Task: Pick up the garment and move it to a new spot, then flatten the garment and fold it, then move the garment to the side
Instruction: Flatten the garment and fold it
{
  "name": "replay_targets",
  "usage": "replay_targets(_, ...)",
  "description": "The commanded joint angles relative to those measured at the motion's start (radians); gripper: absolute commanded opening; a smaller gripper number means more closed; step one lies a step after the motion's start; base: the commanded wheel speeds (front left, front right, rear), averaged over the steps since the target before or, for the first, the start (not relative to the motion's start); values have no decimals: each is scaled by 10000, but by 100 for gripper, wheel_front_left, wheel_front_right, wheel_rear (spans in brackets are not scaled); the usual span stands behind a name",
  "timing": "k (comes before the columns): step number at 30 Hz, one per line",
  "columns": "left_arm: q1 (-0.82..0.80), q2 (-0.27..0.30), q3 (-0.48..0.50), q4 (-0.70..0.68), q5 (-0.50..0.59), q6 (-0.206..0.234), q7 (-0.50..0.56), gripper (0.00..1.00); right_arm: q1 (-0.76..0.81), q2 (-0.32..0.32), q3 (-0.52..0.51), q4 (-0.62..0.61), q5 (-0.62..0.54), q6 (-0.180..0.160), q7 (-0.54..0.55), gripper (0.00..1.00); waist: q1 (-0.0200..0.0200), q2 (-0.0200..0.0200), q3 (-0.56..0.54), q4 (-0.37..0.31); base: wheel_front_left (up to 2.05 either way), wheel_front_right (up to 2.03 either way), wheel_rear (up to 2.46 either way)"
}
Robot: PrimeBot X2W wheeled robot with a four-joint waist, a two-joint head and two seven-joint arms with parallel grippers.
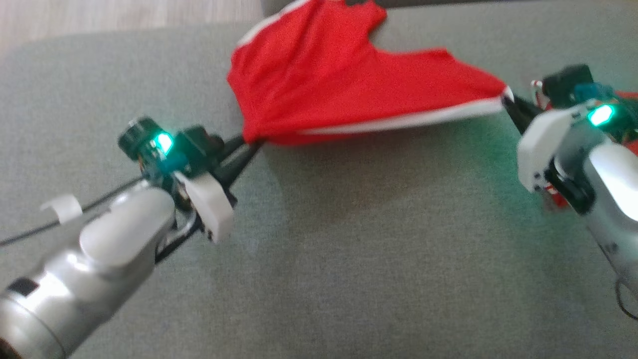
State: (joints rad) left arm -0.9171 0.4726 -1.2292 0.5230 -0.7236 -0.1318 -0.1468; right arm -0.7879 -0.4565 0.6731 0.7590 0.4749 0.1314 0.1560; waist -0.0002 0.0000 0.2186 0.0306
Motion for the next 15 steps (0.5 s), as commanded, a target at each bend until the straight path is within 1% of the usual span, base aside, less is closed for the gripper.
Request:
replay_targets(1, -216, 454, 346, -200, -8, 78, -64, 0, 108, -355, 101, -385, 247, -7, 117, 0, 2, 0, -356, -45, 0, 0, 0)
replay_targets(4, 188, 517, 231, -508, -45, 277, 40, 0, 630, -1023, 523, -1187, 1215, -7, 732, 0, 2, 0, -805, -112, 0, 0, 0)
replay_targets(7, 640, 595, 120, -912, -104, 508, 203, 0, 1166, -1648, 716, -1943, 1979, -7, 1188, 0, 2, 0, -1245, -197, 0, 0, 0)
replay_targets(12, 1526, 743, 17, -1894, -413, 975, 492, 0, 2222, -2462, 536, -3090, 2915, -7, 1713, 0, 2, 0, -1910, -307, 0, 0, 0)
replay_targets(15, 2032, 826, -55, -2682, -604, 1271, 776, 0, 2945, -2908, 232, -3801, 3276, -7, 1991, 0, 2, 0, -2150, -310, 0, 0, 0)
